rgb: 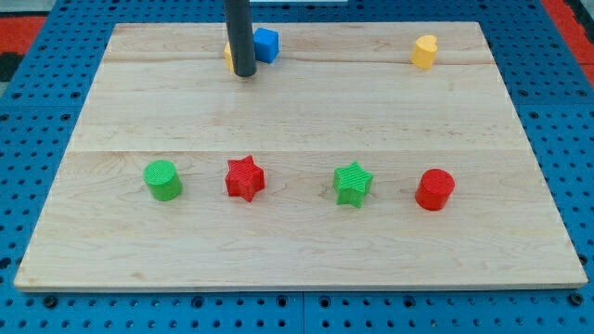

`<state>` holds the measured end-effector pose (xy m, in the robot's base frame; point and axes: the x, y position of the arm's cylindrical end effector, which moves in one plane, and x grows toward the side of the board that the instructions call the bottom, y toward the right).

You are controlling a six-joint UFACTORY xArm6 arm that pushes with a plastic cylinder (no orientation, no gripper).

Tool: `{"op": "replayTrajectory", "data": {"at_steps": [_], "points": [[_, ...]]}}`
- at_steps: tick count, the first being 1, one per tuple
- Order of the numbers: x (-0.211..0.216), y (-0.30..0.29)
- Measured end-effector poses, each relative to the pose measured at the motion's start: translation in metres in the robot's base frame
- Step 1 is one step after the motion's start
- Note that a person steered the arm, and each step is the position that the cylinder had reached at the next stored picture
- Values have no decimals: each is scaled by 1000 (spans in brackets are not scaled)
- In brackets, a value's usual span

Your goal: Move the yellow heart below the blue cube

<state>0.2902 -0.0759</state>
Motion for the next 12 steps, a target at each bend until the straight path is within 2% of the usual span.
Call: {"op": "replayTrajectory", "data": {"at_steps": [1, 3, 4, 5, 6, 8, 12], "points": [[21, 27], [25, 232], [20, 307], [-11, 326], [-47, 320], [-34, 261], [-11, 217]]}}
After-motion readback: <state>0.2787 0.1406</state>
